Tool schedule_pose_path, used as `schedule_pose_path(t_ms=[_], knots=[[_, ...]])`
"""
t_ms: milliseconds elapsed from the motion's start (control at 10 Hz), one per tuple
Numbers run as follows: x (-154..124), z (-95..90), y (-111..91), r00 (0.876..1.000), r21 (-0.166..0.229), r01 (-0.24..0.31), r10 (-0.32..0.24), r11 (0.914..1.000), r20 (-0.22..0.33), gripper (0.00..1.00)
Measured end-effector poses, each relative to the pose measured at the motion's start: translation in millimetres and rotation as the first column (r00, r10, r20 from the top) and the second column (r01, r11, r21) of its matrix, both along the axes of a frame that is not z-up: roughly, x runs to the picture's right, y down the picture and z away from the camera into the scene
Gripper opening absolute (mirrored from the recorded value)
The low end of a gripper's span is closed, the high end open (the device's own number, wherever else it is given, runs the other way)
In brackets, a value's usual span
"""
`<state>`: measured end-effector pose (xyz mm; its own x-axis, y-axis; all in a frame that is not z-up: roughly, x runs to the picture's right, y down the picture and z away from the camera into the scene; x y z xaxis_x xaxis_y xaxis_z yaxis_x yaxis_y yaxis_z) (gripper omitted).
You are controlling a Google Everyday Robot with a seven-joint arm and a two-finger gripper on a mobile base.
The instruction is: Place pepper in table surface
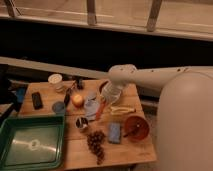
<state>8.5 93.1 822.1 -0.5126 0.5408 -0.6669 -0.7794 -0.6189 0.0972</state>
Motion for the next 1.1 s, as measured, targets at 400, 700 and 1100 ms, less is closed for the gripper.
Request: schedule_pose_path(t_ms=[400, 700, 1100], knots=[[2, 21.0, 43, 0.999, -0.108, -0.045, 0.048, 0.9931, 0.024, 0.33], [-10, 6.5, 47, 0.999, -0.117, -0.025, 0.030, 0.9928, 0.045, 0.64], [-25, -7.5, 50, 0.996, -0.105, 0.011, -0.002, 0.9944, 0.085, 0.80]])
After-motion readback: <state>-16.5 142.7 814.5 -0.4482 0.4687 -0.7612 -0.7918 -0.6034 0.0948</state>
